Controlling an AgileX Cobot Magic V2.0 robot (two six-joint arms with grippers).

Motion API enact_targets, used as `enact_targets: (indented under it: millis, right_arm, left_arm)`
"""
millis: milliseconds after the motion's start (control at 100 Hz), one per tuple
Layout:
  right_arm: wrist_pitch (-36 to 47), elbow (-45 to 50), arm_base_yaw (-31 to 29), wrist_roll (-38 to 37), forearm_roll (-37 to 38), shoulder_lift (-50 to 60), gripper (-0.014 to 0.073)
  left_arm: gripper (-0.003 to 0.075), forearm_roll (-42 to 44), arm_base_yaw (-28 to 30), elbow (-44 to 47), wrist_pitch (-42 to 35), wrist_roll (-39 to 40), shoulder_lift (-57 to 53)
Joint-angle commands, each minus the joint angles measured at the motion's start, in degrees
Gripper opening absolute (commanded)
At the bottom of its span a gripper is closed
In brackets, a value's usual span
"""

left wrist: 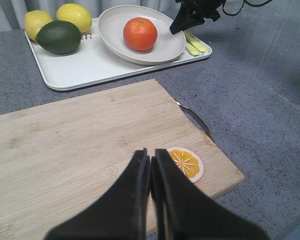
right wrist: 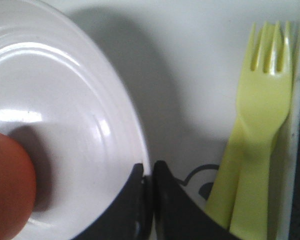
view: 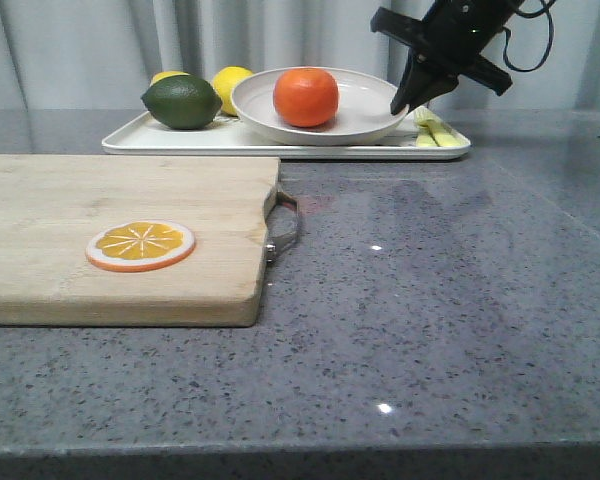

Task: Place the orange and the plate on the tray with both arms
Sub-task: 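Lift the plate with the orange and carry it onto the tray, then lower the plate onto the tray, open the right gripper, lift away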

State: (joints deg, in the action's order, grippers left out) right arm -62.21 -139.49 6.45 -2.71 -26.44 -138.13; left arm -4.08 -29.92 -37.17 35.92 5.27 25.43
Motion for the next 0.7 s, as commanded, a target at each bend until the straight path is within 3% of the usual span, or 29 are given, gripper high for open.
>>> enact_targets:
  millis: [0, 320, 560, 690]
  right_arm:
    - [3.6, -2.1, -0.2, -0.3, -2.5, 4.2, -0.0068]
    - [3.6, -2.1, -0.2, -0.3, -2.5, 3.6, -0.0064]
    - [3.4, -2.1, -0.2, -0.3, -2.4, 3.6, 0.0117]
    - [3.4, -2.1, -0.2, -0.3, -2.4, 3.6, 0.0148]
  left_arm:
    - [-0.0019, -0.3, 0.1, -1.6, -4.9, 0.4, 0.4]
    - [-0.0019, -0.3, 0.1, -1.6, -4.9, 0.4, 0.4]
    - [-0.0019, -0.3, 0.1, -1.6, -4.9, 0.4, 0.4]
    - [-0.0019, -0.3, 0.1, -1.6, -4.9, 0.4, 0.4]
